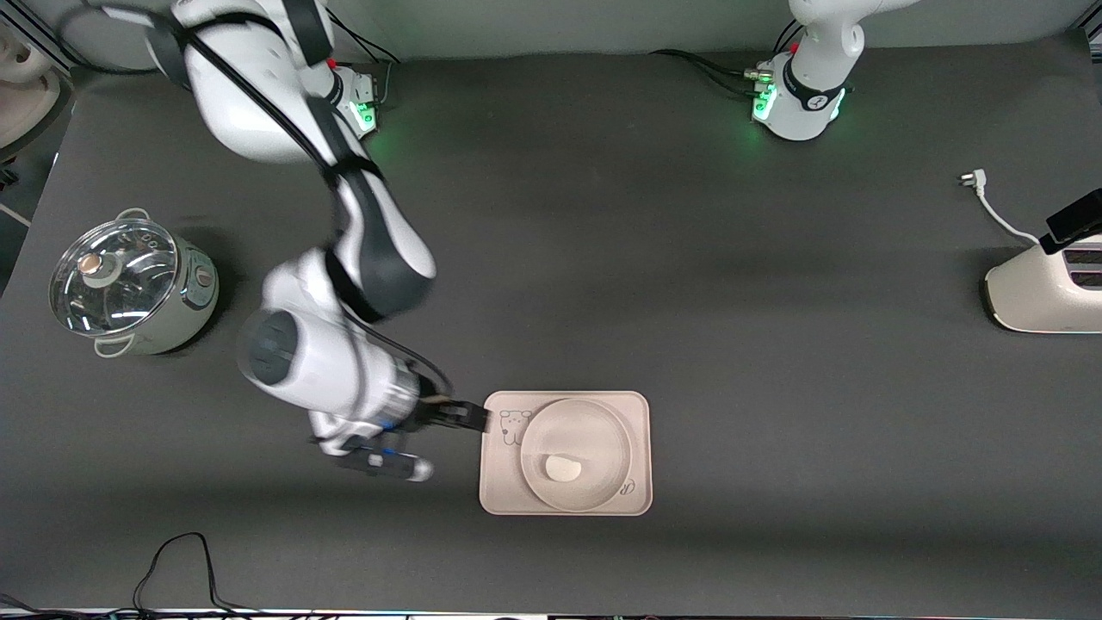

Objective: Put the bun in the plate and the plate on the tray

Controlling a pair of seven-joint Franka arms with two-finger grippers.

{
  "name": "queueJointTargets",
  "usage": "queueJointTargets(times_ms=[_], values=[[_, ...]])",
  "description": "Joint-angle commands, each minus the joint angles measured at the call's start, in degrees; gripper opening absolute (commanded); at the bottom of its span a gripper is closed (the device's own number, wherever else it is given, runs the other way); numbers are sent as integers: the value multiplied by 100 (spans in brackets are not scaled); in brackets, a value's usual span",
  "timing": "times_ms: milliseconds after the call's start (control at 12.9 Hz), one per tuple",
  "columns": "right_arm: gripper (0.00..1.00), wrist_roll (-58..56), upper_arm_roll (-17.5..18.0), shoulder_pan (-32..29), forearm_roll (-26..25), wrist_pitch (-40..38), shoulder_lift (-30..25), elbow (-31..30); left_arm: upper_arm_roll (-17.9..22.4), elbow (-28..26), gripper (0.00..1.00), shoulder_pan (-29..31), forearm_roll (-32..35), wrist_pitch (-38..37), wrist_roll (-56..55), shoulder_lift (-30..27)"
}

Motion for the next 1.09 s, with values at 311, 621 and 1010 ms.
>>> queueJointTargets(times_ms=[311,621,1010], values=[[100,-1157,747,-1498,-1117,-1822,-3105,-2087,35,-122,100,-98,33,188,174,-68],[100,-2438,671,-2124,-1627,-1920,-3723,-2643,44,-175,100,-72,16,223,183,-41],[100,-2749,274,-2143,-1785,-1894,-3670,-2652,44,-184,100,-72,7,276,174,-33]])
